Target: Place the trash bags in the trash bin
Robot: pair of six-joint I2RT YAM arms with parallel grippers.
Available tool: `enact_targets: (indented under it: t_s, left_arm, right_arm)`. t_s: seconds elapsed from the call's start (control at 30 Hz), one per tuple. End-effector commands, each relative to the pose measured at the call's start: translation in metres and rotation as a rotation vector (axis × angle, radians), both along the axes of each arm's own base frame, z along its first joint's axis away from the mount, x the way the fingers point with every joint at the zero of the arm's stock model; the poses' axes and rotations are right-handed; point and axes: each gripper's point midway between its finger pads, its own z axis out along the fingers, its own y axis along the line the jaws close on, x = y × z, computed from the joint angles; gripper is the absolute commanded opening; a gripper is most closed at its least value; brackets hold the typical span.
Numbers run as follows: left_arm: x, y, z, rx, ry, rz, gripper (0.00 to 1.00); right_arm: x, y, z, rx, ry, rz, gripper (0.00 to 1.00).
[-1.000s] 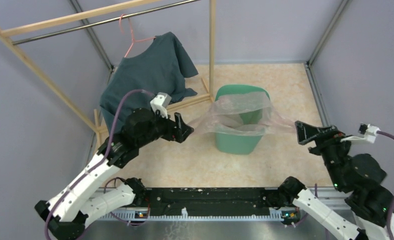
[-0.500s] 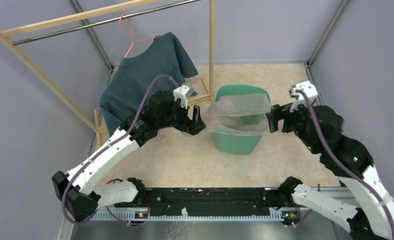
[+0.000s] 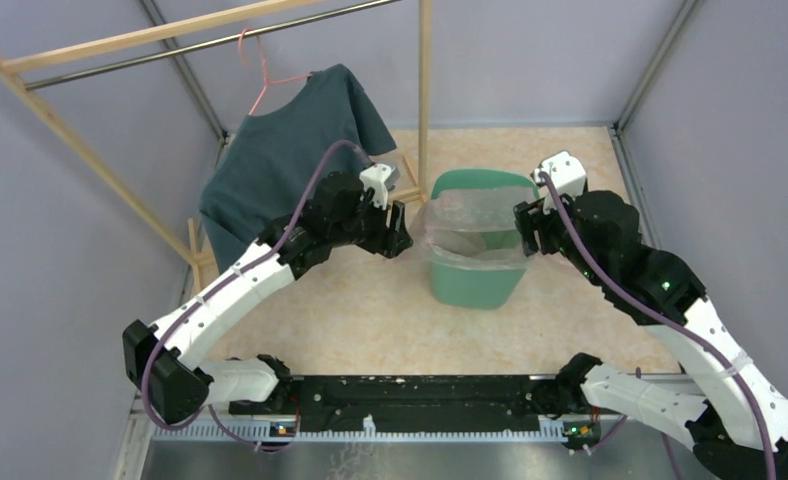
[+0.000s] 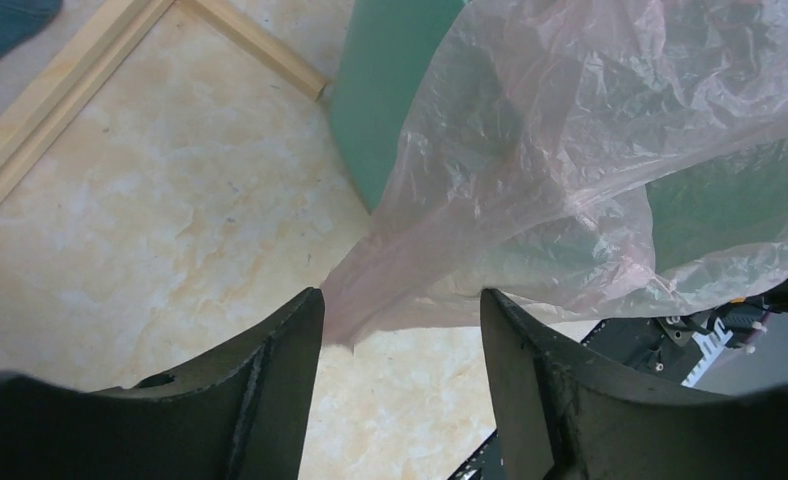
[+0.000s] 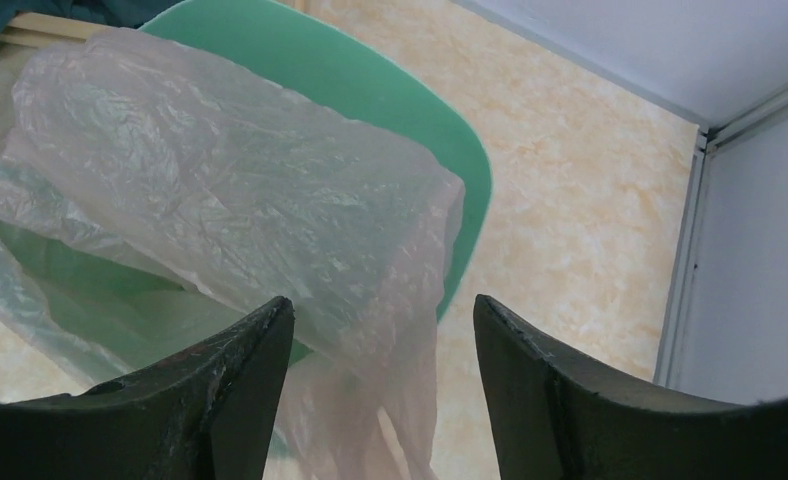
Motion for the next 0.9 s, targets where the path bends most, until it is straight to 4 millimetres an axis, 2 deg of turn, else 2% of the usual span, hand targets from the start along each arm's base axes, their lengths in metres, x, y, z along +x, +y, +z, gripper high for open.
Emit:
enact_targets:
  t_s: [0.0, 0.1, 0.17, 0.33, 0.5, 0.57, 0.67, 0.83, 0.87]
  left_arm:
    - [0.018, -0.004, 0.023, -0.042, -0.077, 0.035, 0.62]
    - [0.018, -0.003, 0.029, -0.049, -0.085, 0.042, 0.61]
    - [0.017, 0.000, 0.032, -0.049, -0.094, 0.047, 0.64]
    - [0.014, 0.004, 0.038, -0.047, -0.105, 0.053, 0.70]
    - [0.014, 0.005, 0.042, -0.054, -0.126, 0.047, 0.79]
    - [0.015, 0.005, 0.039, -0.044, -0.112, 0.054, 0.80]
    - [0.013, 0.004, 0.039, -0.055, -0.109, 0.050, 0.83]
    - [0.018, 0.010, 0.040, -0.038, -0.123, 0.078, 0.85]
    - [0.020, 0.010, 0.039, -0.036, -0.124, 0.079, 0.85]
  right_arm:
    - [0.014, 0.010, 0.016, 0.051, -0.068, -0.004, 0.66]
    - [0.011, 0.013, 0.017, 0.052, -0.052, 0.020, 0.66]
    - [0.003, 0.012, 0.013, 0.028, -0.017, 0.047, 0.69]
    - [-0.023, 0.009, -0.003, -0.023, 0.056, 0.149, 0.85]
    - [-0.018, -0.002, -0.009, -0.032, 0.038, 0.079, 0.87]
    - [-0.009, -0.007, -0.003, -0.011, 0.003, 0.010, 0.82]
    - [0.004, 0.001, 0.008, 0.051, -0.053, -0.014, 0.72]
    - [0.023, 0.010, 0.010, 0.050, -0.090, -0.036, 0.62]
    - [0.025, 0.011, 0.011, 0.049, -0.094, -0.042, 0.57]
